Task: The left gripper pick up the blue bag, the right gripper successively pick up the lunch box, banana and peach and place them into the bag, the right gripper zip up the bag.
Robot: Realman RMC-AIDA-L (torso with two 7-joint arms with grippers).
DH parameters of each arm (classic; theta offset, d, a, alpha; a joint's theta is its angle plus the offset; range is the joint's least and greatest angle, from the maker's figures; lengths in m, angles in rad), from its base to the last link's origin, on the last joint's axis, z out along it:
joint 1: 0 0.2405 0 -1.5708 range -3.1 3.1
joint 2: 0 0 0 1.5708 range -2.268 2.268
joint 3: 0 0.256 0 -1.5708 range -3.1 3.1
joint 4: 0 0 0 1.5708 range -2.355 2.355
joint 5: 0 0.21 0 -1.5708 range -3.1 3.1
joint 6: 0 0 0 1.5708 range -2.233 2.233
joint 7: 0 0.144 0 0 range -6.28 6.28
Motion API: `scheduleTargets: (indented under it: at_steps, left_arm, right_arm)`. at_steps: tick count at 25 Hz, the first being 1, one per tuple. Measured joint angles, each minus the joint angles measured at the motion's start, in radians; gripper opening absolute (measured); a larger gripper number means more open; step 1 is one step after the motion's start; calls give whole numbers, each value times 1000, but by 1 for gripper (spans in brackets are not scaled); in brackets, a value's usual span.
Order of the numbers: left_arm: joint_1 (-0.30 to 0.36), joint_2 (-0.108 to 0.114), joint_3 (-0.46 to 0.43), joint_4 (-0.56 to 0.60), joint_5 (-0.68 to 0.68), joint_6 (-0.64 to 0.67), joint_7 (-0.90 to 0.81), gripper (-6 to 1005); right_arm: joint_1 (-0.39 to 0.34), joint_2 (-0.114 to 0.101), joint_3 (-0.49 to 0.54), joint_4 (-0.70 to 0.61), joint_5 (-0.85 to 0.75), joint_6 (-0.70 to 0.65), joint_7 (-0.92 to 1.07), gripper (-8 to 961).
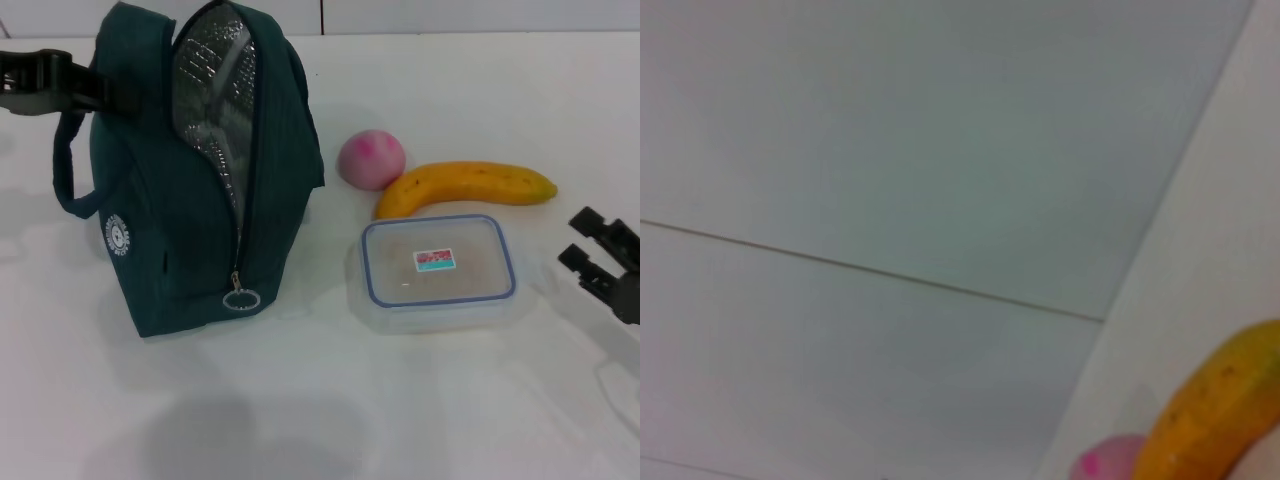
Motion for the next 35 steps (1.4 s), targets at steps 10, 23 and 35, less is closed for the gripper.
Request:
scheduleTargets:
  at_steps: [10, 23, 35]
  left_arm:
    - [-14, -2, 1, 0, 1, 0, 1, 39]
    - [-15, -6, 2, 0, 2, 0, 10, 39]
    - [-11, -5, 2, 0, 1, 0, 21, 39]
  right_arm:
    - [83, 7, -2, 9, -74, 94, 47, 855]
    - [139, 8, -3, 23, -104, 98, 63, 853]
    - [142, 8, -4, 8, -126, 65, 71, 852]
